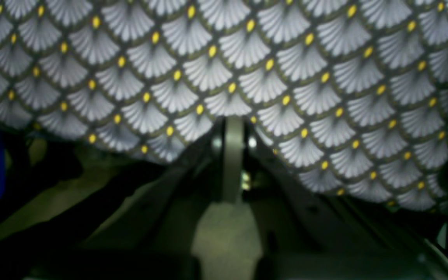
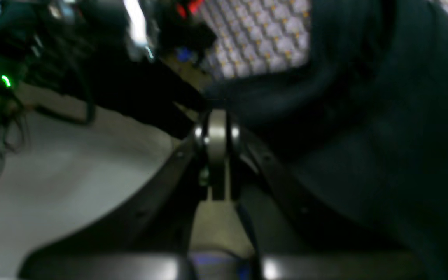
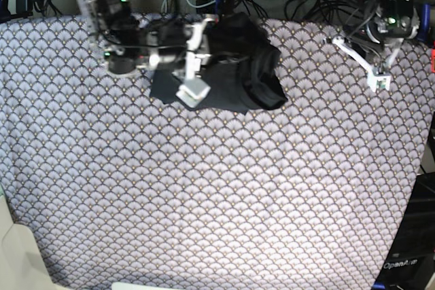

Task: Fold the T-shirt properly
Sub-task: 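Lower the folded end onto the bundle and grasp its other side with the left gripper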

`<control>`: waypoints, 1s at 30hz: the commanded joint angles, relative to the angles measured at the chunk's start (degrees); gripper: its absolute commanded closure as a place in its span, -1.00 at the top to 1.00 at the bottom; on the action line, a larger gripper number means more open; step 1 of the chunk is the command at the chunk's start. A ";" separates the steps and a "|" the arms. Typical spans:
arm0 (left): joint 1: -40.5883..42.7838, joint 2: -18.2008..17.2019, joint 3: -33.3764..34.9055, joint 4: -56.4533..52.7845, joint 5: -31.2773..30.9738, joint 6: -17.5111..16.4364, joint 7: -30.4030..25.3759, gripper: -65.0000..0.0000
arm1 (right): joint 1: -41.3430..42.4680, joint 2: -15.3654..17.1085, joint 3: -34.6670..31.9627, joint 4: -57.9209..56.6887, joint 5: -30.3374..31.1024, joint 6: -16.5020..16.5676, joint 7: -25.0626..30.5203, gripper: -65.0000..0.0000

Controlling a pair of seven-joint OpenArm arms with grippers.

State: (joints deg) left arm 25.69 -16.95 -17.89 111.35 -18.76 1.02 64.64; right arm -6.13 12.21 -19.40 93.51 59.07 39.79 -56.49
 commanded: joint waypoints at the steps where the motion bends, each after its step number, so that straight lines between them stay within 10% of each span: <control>1: -0.15 -0.50 -0.26 1.13 -0.36 -0.18 -0.42 -1.00 | 0.55 0.58 0.10 1.03 1.72 0.21 1.24 -1.00; 9: -2.35 -0.32 6.77 4.30 -0.36 -0.18 -0.42 -1.00 | -0.68 8.50 1.16 0.51 1.72 0.21 5.98 -1.00; 17: -10.09 -0.15 14.68 4.74 -1.59 -0.18 -0.51 -1.00 | -1.21 9.29 0.98 0.07 1.63 0.21 6.51 -1.00; 30: -21.08 -4.72 26.11 4.12 -24.09 0.43 0.19 -1.00 | 0.46 9.38 1.07 -5.12 1.63 0.21 6.60 -1.00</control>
State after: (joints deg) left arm 5.67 -21.50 8.32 114.65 -42.13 1.67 65.84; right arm -6.24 21.17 -18.65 87.68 59.35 39.79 -50.89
